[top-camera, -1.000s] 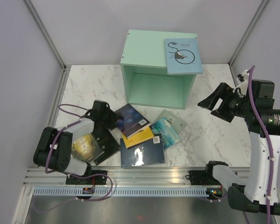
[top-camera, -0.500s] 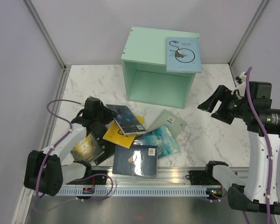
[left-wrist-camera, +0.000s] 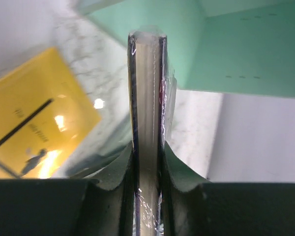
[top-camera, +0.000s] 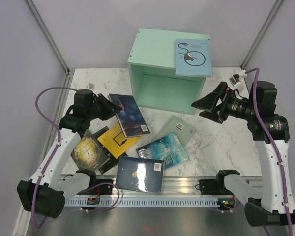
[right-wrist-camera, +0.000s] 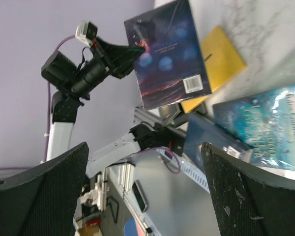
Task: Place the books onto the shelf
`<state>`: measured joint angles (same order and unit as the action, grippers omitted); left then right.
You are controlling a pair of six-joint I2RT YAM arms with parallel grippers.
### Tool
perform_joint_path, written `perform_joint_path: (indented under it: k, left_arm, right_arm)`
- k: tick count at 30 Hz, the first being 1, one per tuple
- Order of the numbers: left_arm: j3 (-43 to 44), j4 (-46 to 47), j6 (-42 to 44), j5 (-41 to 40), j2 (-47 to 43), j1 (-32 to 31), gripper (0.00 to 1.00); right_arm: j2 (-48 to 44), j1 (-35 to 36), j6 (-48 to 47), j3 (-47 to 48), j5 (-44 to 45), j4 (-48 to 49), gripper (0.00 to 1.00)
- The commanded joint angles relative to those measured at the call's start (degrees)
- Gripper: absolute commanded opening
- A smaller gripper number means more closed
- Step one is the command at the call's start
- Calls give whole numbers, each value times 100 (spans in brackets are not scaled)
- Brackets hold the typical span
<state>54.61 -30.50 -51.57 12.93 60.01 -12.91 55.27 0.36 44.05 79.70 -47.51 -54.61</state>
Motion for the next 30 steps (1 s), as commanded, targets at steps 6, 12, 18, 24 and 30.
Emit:
perform_joint_path:
  k: [6,12,18,24,30]
  left_arm:
    - [867,2282,-1354,2106,-279,34,2]
    - [613,3734,-2646,2688,-358,34,2]
    - [586,4113,-3008,2820,-455,34,2]
    - [375,4316,-3210,2873,-595,16,2]
    - [287,4351,-3236,2759,-666,-150,2]
  right_arm:
    - [-323,754,1439,-1008,-409,2163,98]
    - [-289,1386,1685,-1440,-5,2753,98]
    - [-218,1827,1799,-1686,391,3096,98]
    - [-86,2029,2168,-1826,444,3868,98]
    - [274,2486,2863,-1669,479,5056,92]
